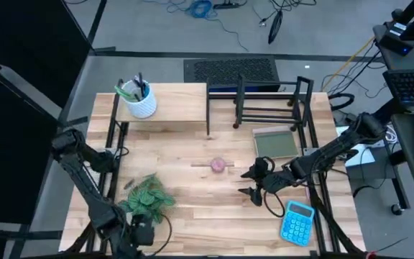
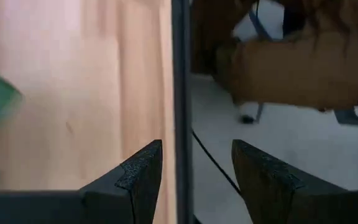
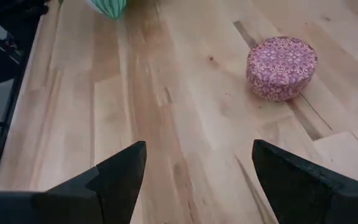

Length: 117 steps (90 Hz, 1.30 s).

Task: Stock shelves
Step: Put the white vase plant on the shelf

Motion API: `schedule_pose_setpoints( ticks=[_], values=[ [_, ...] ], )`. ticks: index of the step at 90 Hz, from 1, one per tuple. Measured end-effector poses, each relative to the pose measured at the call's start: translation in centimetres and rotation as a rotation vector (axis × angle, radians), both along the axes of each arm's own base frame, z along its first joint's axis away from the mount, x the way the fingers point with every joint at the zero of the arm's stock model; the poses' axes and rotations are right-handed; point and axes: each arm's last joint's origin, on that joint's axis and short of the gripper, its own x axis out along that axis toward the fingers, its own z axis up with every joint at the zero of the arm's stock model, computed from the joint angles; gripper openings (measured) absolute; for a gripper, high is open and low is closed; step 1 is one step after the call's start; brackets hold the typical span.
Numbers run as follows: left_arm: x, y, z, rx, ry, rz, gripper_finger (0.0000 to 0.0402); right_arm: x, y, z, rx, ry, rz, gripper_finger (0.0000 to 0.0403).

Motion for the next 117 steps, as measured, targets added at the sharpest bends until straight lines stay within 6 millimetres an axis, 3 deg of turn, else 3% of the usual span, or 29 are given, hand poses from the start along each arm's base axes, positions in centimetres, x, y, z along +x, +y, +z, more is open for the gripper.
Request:
schedule_pose_setpoints(
  ticks=[19, 59, 117],
  values=[
    [-1.3, -0.4, -0.8, 0.061, 0.039, 0.008, 0.0178, 0.0, 0.0, 0.0, 0.002, -0.001, -0.003, 0.0276],
    [-1.9, 3.0, -1.7, 0.445, 0.067, 0.086, 0.0178, 0.0, 0.0, 0.0, -0.005, -0.002, -0.007, 0.0276],
    [-1.1, 4.3, -1.4, 0.497, 0.127, 0.123, 0.0178, 0.0, 0.0, 0.0, -0.006, -0.001, -0.006, 0.0276]
  ],
)
